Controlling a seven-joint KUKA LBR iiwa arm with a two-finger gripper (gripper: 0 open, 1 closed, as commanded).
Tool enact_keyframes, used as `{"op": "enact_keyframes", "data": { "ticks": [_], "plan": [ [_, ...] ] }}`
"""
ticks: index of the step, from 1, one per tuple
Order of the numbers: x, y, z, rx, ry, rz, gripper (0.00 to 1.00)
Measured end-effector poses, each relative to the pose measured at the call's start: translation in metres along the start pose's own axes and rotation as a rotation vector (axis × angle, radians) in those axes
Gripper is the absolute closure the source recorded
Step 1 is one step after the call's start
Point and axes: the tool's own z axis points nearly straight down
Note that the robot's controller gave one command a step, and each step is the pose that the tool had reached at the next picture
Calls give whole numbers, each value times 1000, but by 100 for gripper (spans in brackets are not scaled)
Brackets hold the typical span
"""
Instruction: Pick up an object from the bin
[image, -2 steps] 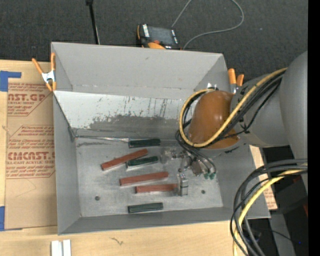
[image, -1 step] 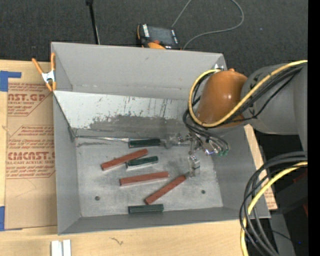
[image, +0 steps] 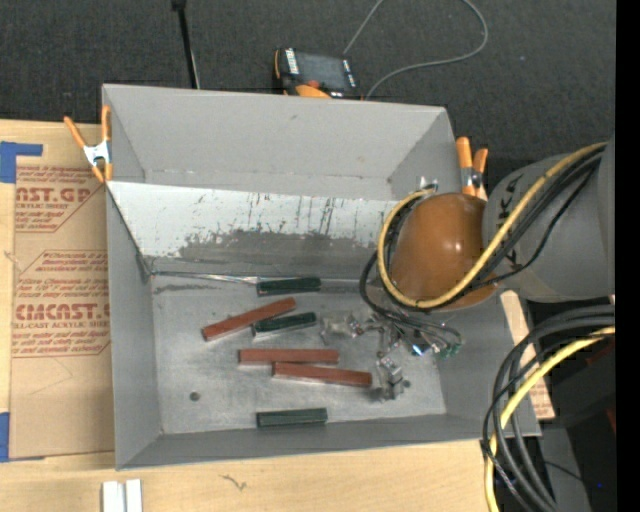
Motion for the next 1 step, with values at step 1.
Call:
{"op": "enact_keyframes", "data": {
  "ticks": [1],
  "plan": [
    [-2,-1,-1,3,-5,2,100]
  ]
}}
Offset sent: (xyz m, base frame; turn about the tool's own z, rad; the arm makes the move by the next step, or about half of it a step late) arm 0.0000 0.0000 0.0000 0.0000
